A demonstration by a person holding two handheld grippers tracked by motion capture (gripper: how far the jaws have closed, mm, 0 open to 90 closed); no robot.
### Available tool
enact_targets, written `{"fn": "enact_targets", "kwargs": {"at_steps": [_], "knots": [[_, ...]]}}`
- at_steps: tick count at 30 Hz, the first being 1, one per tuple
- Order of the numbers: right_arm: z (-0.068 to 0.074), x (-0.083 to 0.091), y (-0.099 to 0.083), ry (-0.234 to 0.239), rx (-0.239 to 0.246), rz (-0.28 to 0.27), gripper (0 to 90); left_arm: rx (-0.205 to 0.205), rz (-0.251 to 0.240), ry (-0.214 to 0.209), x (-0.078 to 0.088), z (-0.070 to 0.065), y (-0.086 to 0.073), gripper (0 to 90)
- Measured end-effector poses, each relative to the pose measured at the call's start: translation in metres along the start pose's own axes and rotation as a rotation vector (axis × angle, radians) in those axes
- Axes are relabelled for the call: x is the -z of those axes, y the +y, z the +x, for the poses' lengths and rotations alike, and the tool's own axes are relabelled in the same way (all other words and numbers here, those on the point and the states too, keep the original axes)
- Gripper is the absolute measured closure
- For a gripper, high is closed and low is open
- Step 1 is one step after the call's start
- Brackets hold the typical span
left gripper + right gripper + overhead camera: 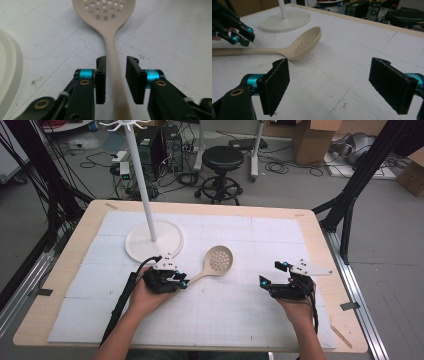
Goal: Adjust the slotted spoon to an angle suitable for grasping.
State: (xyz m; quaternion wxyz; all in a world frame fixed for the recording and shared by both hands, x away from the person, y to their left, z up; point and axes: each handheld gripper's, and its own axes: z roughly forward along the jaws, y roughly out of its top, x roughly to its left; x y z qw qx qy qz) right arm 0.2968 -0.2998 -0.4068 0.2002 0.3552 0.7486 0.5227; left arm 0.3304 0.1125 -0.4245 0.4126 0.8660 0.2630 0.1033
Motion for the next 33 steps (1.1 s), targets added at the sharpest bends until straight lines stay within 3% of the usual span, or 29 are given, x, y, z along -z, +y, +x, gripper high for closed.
{"fn": "enact_targets", "kwargs": {"at_steps": [6,9,11,17,27,30,33], "knots": [[-0.001,0.0,0.0,0.002,0.0,0.002,15.7,0.015,0.033,-0.012,-0.007,0.003,0.0,65.9],[0.0,-0.001,0.0,0.003,0.002,0.007,15.7,-0.022,0.078,-0.021,-0.015,0.0,0.004,69.9],[0.0,-0.001,0.0,0.001,0.004,0.007,15.7,-0.06,0.142,-0.023,-0.025,-0.003,0.006,70.4],[0.0,0.0,0.0,0.0,0.008,-0.006,15.8,-0.072,0.16,-0.043,-0.032,-0.003,0.016,74.4],[-0.002,0.003,0.001,-0.003,0.002,-0.013,15.8,-0.206,0.198,-0.121,-0.062,-0.025,0.044,77.5],[-0.003,0.005,0.001,-0.009,-0.005,-0.017,15.7,-0.224,0.185,-0.168,-0.073,-0.034,0.051,77.4],[-0.004,0.006,0.0,-0.013,-0.01,-0.021,15.7,-0.234,0.178,-0.18,-0.078,-0.039,0.054,77.3]]}}
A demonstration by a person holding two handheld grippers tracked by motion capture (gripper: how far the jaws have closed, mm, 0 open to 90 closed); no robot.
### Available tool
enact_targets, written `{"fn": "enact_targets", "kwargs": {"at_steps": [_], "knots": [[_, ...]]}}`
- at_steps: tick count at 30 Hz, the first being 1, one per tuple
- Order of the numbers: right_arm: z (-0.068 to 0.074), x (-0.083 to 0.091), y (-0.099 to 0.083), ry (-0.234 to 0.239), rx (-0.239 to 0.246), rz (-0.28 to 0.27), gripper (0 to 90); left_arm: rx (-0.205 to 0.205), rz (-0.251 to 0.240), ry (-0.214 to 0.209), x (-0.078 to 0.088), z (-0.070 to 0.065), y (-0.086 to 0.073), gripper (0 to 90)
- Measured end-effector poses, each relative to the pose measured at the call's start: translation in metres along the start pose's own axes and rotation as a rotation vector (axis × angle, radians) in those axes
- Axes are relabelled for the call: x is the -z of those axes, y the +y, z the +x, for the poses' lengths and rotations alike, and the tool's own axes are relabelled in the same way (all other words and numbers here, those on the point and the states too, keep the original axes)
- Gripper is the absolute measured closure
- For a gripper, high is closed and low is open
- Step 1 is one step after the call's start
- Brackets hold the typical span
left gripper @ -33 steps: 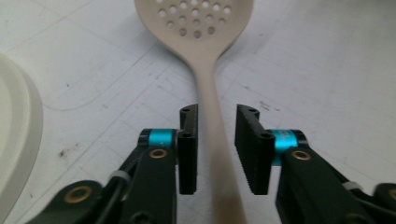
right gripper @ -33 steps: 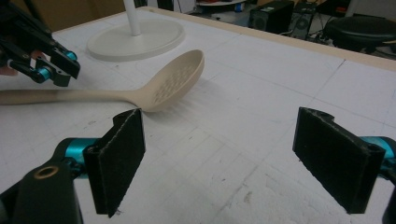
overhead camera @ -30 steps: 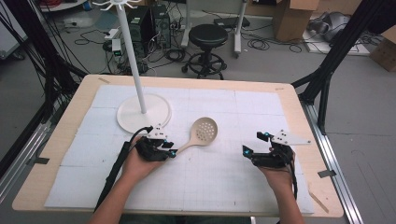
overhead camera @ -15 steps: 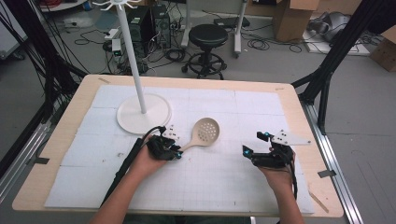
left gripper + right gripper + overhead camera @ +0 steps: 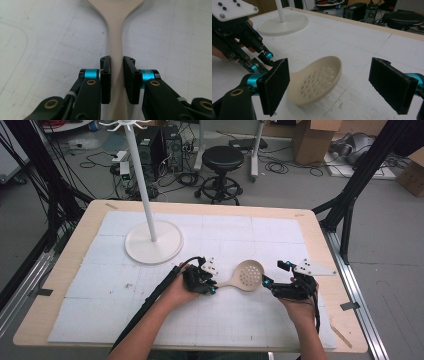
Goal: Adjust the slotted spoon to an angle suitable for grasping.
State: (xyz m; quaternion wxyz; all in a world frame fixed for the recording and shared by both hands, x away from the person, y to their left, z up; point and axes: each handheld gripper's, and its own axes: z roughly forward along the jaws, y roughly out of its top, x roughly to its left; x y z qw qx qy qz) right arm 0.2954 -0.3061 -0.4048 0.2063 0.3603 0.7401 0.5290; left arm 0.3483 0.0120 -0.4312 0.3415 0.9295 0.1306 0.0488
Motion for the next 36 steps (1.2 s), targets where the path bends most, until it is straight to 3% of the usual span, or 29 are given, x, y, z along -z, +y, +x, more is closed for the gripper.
{"fn": "enact_targets", "kwargs": {"at_steps": [3,6,11,14,16,19,22,24,26,27,29,36], "knots": [[-0.001,0.0,0.0,0.001,-0.005,-0.001,15.7,0.015,-0.015,-0.004,0.003,0.0,-0.002,74.3],[0.0,0.0,-0.001,0.004,0.0,0.001,15.7,0.031,-0.052,-0.003,0.016,0.0,-0.008,61.6],[0.001,0.001,-0.001,0.004,-0.001,0.0,15.7,0.075,-0.079,0.01,0.045,0.002,-0.031,55.0],[0.001,0.002,0.0,0.002,0.0,-0.001,15.7,0.105,-0.08,0.009,0.06,0.001,-0.049,47.9],[0.001,0.001,0.0,0.003,0.001,0.0,15.7,0.122,-0.072,0.002,0.067,0.0,-0.058,37.7],[0.003,0.0,0.0,0.005,0.005,0.007,15.7,0.132,-0.047,0.009,0.075,0.0,-0.07,34.2],[0.003,-0.001,-0.001,0.005,0.005,0.013,15.7,0.131,-0.013,0.036,0.076,0.001,-0.078,37.8],[0.003,-0.002,-0.001,0.005,0.01,0.016,15.7,0.122,-0.013,0.019,0.075,0.003,-0.083,43.3],[0.003,-0.002,-0.001,0.005,0.01,0.015,15.7,0.097,0.011,-0.009,0.072,0.003,-0.084,57.7],[0.003,-0.002,-0.001,0.005,0.01,0.015,15.7,0.076,0.017,0.0,0.07,0.002,-0.083,57.7],[0.003,-0.002,-0.001,0.004,0.007,0.013,15.7,0.041,0.006,-0.006,0.069,0.002,-0.082,66.9],[0.003,-0.003,-0.001,0.008,0.008,0.015,15.7,0.003,-0.051,-0.034,0.062,0.008,-0.08,67.4]]}}
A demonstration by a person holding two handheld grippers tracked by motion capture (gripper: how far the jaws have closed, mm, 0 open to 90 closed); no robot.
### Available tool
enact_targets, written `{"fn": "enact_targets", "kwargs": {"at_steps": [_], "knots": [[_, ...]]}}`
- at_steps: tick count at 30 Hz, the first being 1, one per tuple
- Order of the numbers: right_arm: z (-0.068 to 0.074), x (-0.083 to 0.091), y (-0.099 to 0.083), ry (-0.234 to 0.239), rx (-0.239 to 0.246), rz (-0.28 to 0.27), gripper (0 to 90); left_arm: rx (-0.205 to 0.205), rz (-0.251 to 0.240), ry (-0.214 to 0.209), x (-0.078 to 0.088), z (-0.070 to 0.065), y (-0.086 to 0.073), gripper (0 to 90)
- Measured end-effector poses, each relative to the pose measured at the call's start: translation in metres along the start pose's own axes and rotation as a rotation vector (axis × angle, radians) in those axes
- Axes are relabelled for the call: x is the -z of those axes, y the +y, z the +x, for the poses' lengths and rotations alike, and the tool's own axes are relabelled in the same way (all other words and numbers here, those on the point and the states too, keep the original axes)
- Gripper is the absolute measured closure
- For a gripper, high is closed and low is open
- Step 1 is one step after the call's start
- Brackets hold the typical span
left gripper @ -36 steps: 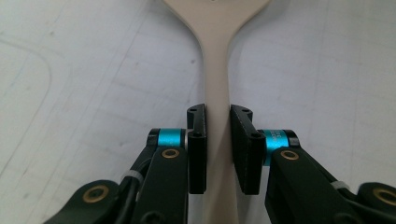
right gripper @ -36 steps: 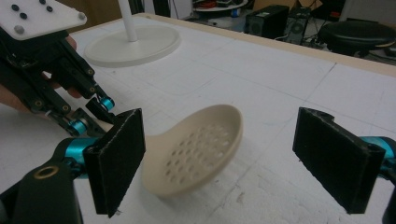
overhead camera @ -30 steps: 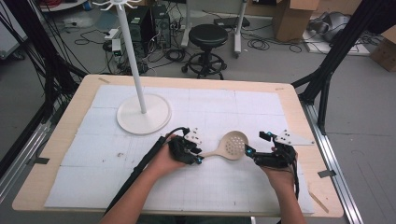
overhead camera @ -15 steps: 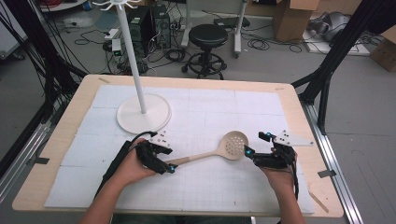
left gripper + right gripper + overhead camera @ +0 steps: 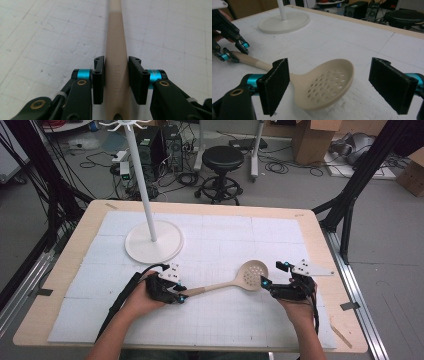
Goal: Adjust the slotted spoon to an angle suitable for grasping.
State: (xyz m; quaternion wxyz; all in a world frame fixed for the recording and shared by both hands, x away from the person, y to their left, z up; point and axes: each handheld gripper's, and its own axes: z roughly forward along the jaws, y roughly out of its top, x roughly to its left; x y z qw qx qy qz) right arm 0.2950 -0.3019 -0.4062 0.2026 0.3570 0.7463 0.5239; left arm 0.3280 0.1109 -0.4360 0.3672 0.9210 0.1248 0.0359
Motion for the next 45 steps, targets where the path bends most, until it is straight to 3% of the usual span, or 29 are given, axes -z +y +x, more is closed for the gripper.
{"fn": "enact_targets", "kwargs": {"at_steps": [8,10,12,15,21,26,34,42,45], "knots": [[-0.001,0.0,0.0,0.002,-0.001,-0.001,15.7,-0.049,0.034,-0.008,-0.017,0.014,0.022,66.9],[-0.001,0.0,0.0,0.003,-0.002,-0.001,15.7,-0.051,0.022,0.015,-0.019,0.02,0.024,65.9],[-0.001,0.0,0.0,0.001,-0.002,-0.002,15.7,-0.034,-0.006,0.05,-0.022,0.026,0.023,62.8],[-0.002,-0.001,0.0,0.0,-0.001,0.0,15.7,-0.013,-0.02,0.05,-0.023,0.032,0.023,58.8],[-0.002,-0.001,-0.001,0.0,-0.002,0.001,15.7,0.002,-0.005,0.124,-0.022,0.038,0.025,53.9],[-0.001,-0.001,-0.001,0.001,-0.006,0.002,15.7,0.039,-0.008,0.116,-0.017,0.038,0.024,50.5],[-0.001,0.0,0.0,0.008,0.004,-0.011,15.6,0.08,-0.115,0.129,0.011,0.029,0.018,43.3],[0.002,-0.001,0.0,0.016,0.007,-0.003,15.7,0.132,-0.247,0.134,0.042,0.02,-0.008,36.1],[0.003,-0.001,0.0,0.021,0.01,-0.001,15.6,0.175,-0.301,0.135,0.055,0.019,-0.026,35.9]]}}
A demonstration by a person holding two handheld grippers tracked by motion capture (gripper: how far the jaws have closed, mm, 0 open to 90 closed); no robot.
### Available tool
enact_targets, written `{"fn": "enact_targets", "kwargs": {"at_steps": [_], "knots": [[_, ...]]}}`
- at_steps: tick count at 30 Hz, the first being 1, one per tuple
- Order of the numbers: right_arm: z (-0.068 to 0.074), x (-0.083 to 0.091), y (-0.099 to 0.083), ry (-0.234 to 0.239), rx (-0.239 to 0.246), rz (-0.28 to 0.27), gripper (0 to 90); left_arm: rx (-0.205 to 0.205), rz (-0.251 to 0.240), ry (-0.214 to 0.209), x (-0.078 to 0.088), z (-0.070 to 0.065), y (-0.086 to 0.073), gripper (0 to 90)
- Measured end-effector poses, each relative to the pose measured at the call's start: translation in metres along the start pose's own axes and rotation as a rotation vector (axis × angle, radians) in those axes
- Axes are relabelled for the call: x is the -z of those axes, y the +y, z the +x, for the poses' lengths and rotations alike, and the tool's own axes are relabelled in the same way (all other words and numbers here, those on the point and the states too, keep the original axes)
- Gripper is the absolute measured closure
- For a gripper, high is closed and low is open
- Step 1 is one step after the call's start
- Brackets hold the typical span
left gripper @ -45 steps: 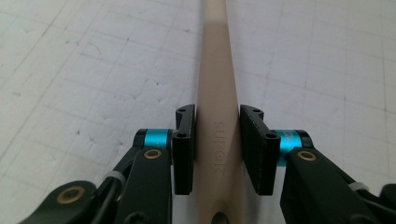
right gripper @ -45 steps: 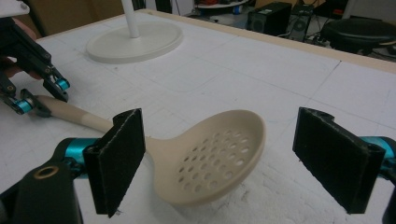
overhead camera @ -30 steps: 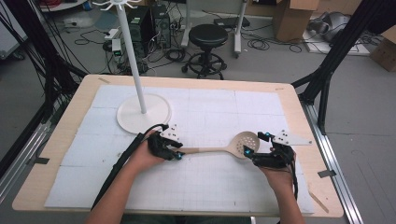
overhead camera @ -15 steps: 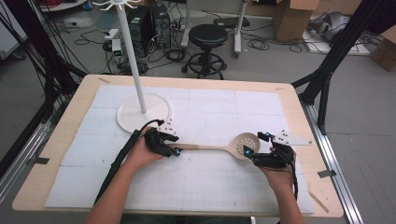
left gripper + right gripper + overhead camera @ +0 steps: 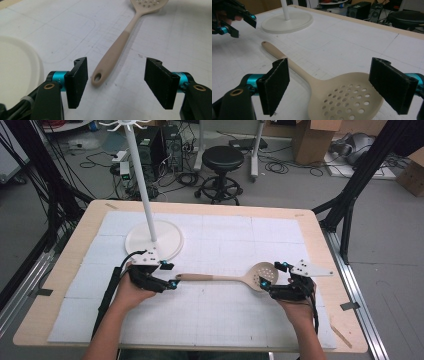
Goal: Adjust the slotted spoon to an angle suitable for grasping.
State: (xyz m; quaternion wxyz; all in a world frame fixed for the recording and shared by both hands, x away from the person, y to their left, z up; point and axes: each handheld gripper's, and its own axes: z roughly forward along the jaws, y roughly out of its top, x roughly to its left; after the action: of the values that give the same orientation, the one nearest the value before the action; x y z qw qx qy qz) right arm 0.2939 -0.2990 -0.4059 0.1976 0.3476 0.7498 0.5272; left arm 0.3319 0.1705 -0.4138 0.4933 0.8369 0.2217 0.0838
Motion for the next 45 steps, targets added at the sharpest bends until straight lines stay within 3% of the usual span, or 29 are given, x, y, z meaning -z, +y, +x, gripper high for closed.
{"fn": "enact_targets", "kwargs": {"at_steps": [3,6,9,15,20,26,31,39,45], "knots": [[0.0,-0.001,0.001,-0.004,0.006,-0.003,15.6,0.046,-0.062,0.017,0.019,0.01,-0.01,35.3],[-0.001,-0.002,0.001,0.0,0.005,-0.003,15.6,0.065,-0.141,0.014,0.033,0.015,-0.014,31.3],[-0.002,-0.002,0.001,-0.002,0.0,-0.008,15.7,0.055,-0.15,0.037,0.038,0.017,-0.017,23.0],[-0.004,-0.004,0.003,0.0,-0.002,-0.01,15.7,0.025,-0.173,0.019,0.039,0.013,-0.016,19.3],[-0.004,-0.004,0.003,-0.001,-0.009,-0.003,15.7,0.05,-0.173,0.032,0.039,0.014,-0.016,17.0],[-0.003,-0.006,0.003,0.003,0.003,-0.001,15.6,0.042,-0.224,0.047,0.051,0.016,-0.015,9.9],[-0.001,-0.008,0.004,0.009,0.007,0.003,15.7,0.066,-0.281,0.037,0.064,0.019,-0.016,6.2],[0.0,-0.008,0.003,0.016,0.008,0.009,15.6,0.073,-0.3,0.07,0.073,0.021,-0.017,1.6],[0.0,-0.007,0.003,0.016,0.012,0.002,15.6,0.054,-0.324,0.081,0.073,0.019,-0.016,1.7]]}}
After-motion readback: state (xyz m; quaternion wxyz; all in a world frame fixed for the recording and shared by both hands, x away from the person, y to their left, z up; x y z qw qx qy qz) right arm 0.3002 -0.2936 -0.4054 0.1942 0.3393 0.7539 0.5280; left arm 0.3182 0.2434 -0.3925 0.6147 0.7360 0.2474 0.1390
